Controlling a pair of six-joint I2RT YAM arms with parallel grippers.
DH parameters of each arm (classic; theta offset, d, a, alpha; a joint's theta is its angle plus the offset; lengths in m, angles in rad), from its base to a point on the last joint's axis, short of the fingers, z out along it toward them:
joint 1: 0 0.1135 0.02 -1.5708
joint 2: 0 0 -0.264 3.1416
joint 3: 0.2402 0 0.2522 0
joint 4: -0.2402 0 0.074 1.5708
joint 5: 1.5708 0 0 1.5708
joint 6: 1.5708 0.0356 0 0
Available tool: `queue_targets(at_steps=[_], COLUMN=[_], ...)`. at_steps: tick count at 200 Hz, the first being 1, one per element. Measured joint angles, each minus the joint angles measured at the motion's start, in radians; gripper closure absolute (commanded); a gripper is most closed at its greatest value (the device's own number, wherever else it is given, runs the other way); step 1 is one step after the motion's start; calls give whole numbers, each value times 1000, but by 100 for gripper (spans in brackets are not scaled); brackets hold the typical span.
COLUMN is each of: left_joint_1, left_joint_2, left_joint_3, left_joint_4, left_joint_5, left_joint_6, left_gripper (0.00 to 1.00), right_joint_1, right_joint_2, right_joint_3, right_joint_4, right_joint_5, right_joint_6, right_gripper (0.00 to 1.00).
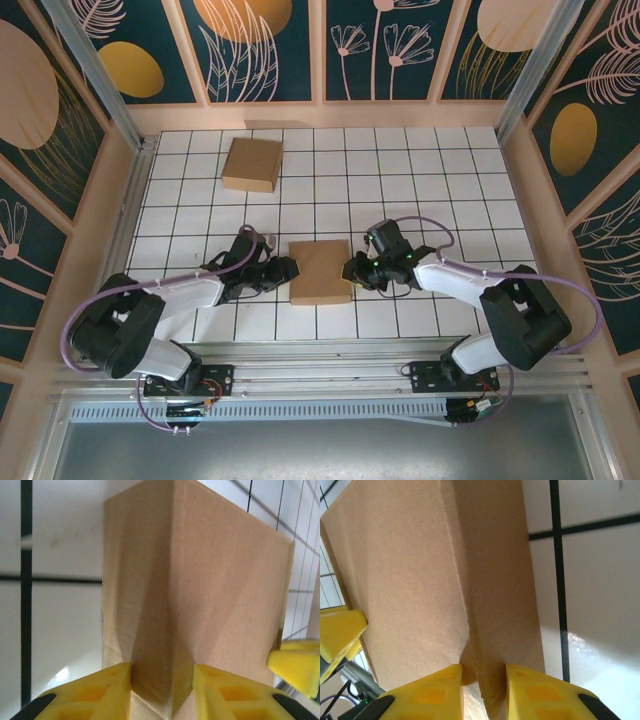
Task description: Fold the paper box
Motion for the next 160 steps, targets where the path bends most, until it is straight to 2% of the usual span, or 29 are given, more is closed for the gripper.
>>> queue_targets(at_steps=[22, 50, 83, 112, 146, 160], left_joint_1=[12, 32, 87, 134, 173, 180], left_joint_2=[108, 322, 577, 734, 919, 959], left_joint_3=[110, 361, 683, 896, 1179, 1247], left_joint_4=[15, 5, 11, 15, -16, -36], left_joint_5=[-58, -146, -227, -271, -270, -262], left_joint_6=[11, 56, 87, 94, 129, 148], left_gripper=[67, 68, 70, 69, 61, 57], right_joint_1=[-40, -147, -276, -328, -351, -353], right_joint_2=[36, 156, 449, 684, 822, 838], right_joint_3=[21, 111, 440, 743, 954, 986], right_joint_4=[45, 123, 159, 177, 150, 134], right_joint_5=[24, 34, 42, 37, 44, 47], right_joint_6=[19, 14, -56, -99, -119, -126], right_gripper=[82, 82, 81, 81, 79, 71])
